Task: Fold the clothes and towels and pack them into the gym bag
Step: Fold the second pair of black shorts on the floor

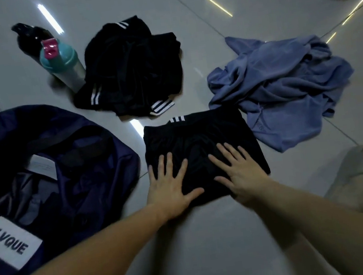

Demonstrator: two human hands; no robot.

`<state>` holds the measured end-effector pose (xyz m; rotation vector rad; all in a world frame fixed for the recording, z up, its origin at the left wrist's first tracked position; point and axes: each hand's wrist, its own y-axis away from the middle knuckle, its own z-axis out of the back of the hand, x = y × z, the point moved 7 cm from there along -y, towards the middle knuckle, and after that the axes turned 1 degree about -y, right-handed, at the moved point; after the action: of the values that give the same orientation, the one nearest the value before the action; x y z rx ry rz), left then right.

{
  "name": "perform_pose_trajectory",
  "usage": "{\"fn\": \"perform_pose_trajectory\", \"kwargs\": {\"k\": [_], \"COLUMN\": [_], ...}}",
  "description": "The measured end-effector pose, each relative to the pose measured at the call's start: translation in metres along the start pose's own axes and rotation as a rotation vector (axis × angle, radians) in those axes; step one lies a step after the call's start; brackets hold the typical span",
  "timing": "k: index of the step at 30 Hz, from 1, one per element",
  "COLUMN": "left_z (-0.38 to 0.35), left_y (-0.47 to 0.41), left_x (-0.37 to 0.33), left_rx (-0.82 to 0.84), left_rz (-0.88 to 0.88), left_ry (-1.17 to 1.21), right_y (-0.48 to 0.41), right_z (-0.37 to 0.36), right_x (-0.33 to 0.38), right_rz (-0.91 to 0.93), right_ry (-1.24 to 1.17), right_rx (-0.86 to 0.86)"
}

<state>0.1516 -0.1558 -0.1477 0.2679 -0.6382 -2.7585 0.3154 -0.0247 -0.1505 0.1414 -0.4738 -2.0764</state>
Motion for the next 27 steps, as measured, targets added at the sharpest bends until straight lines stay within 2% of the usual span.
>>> {"fn": "perform_pose_trajectory", "kwargs": {"k": [1, 3, 5, 6, 7, 9, 13, 16, 19, 21, 24, 25, 27], "left_z": [0.008, 0.032, 0.035, 0.03, 0.021, 0.005, 0.015, 0.036, 0.05, 0.056, 0.056, 0.055, 0.048], "left_y": [0.004, 0.014, 0.033, 0.043, 0.05, 0.052, 0.046, 0.042, 0.038, 0.037, 0.04, 0.041, 0.042], "left_x": [0.001, 0.003, 0.005, 0.008, 0.013, 0.023, 0.028, 0.029, 0.025, 0.015, 0.002, -0.001, -0.004], "left_rx": [-0.008, -0.16, -0.309, -0.291, -0.234, -0.142, -0.155, -0.081, 0.01, 0.042, 0.024, -0.012, -0.087], "left_rz": [-0.058, -0.253, -0.497, -0.563, -0.563, -0.456, -0.319, -0.205, -0.138, -0.138, -0.149, -0.17, -0.238], "left_ry": [-0.042, -0.157, -0.231, -0.248, -0.244, -0.238, -0.127, 0.124, 0.349, 0.512, 0.691, 0.674, 0.417], "right_y": [0.004, 0.009, 0.013, 0.017, 0.022, 0.028, 0.033, 0.036, 0.041, 0.043, 0.037, 0.032, 0.027], "right_z": [0.002, 0.012, 0.028, 0.035, 0.042, 0.045, 0.044, 0.039, 0.032, 0.033, 0.043, 0.042, 0.043], "right_x": [-0.002, -0.006, -0.009, -0.005, 0.006, 0.039, 0.093, 0.115, 0.122, 0.122, 0.098, 0.086, 0.07], "right_rz": [0.011, -0.063, -0.238, -0.293, -0.291, -0.167, 0.031, 0.103, 0.064, -0.003, -0.206, -0.262, -0.25], "right_ry": [0.002, -0.071, -0.19, -0.22, -0.202, -0.099, -0.064, -0.078, -0.125, -0.198, -0.499, -0.627, -0.818], "right_rx": [0.011, -0.044, -0.229, -0.335, -0.425, -0.514, -0.444, -0.343, -0.221, -0.2, -0.187, -0.146, -0.061]}}
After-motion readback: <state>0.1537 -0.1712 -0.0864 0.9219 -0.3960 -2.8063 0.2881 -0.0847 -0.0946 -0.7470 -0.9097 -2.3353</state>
